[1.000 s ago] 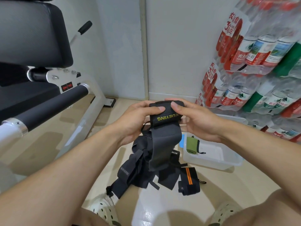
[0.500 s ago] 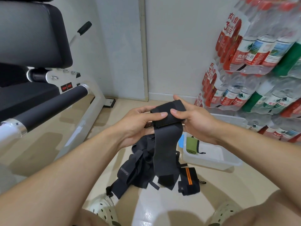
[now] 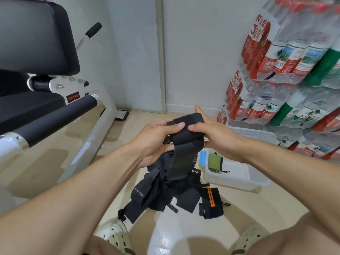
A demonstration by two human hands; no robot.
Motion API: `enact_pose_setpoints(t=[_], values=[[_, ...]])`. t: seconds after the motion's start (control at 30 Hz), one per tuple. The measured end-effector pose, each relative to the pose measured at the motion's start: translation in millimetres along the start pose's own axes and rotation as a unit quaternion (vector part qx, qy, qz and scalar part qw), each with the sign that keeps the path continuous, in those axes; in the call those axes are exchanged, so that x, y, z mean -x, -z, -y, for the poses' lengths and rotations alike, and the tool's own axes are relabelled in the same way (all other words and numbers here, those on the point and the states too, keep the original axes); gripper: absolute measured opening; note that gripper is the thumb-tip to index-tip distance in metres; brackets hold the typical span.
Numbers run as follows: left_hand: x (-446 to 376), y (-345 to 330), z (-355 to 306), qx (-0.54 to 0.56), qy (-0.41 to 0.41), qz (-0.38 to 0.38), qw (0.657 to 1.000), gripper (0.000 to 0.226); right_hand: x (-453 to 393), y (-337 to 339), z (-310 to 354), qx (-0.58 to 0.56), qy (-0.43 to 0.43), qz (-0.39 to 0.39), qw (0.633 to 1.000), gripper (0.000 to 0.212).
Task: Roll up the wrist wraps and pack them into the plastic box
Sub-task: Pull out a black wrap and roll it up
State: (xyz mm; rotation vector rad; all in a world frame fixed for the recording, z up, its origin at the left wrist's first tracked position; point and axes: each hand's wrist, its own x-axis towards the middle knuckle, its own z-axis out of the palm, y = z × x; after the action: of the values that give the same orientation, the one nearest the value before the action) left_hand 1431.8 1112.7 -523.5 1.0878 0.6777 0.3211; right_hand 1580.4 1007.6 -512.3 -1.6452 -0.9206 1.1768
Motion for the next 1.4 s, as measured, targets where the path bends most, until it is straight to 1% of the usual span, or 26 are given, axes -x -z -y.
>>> enact_pose_setpoints(t=[0.07,0.17,0.3,0.37,0.47,0.6,0.67,0.73,0.8,0.87,0.9,1.07,1.17,1.27,1.33,1.4], values=[[1,-6,3,-0.032,-0.003,-0.016,0.999,0.027,0,-5,-3,0.062,-0.004,0.010,0.998,0.082],[0,-11,7,-0.027,0.003,-0.042,0.999,0.028,-2,-10,-5,0.135,-0.021,0.006,0.991,0.084],[0,-9,9,-0.039,0.019,-0.066,0.997,0.030,-1,-12,-10,0.208,-0.034,0.030,0.977,0.086],[0,-8,10,-0.036,0.029,-0.065,0.997,0.035,0,-14,-14,0.216,-0.027,0.045,0.975,0.087],[0,-6,8,-0.021,0.018,-0.068,0.997,0.042,-3,-12,-15,0.179,-0.013,0.047,0.983,0.082],[-1,-3,0,-0.029,-0.007,-0.069,0.997,0.055,-4,-4,-13,0.067,0.011,0.026,0.997,0.075],[-1,-2,0,-0.024,-0.003,-0.071,0.997,0.062,-3,0,-13,0.032,0.027,0.031,0.999,0.070],[-1,-1,-2,0.003,0.010,-0.081,0.997,0.064,-4,4,-13,0.015,0.046,0.031,0.998,0.064],[0,0,-5,0.004,0.026,-0.071,0.997,0.055,-5,5,-12,0.005,0.068,0.023,0.997,0.063],[2,0,-7,0.014,0.047,-0.058,0.997,0.036,-7,6,-11,-0.008,0.087,0.016,0.996,0.060],[3,1,-8,0.031,0.057,-0.057,0.996,0.030,-8,7,-11,-0.011,0.096,0.014,0.995,0.059],[6,0,-11,0.057,0.085,-0.058,0.993,0.028,-9,9,-14,0.006,0.130,-0.020,0.991,0.060],[6,-1,-12,0.060,0.086,-0.072,0.992,0.029,-8,8,-12,0.020,0.137,-0.037,0.990,0.061],[7,-2,-13,0.065,0.083,-0.080,0.991,0.021,-8,9,-12,0.021,0.135,-0.041,0.990,0.061],[6,0,-14,0.076,0.075,-0.086,0.991,0.017,-8,9,-12,-0.001,0.127,-0.033,0.991,0.058],[4,1,-14,0.087,0.061,-0.091,0.990,0.015,-8,8,-11,-0.055,0.106,-0.017,0.993,0.051]])
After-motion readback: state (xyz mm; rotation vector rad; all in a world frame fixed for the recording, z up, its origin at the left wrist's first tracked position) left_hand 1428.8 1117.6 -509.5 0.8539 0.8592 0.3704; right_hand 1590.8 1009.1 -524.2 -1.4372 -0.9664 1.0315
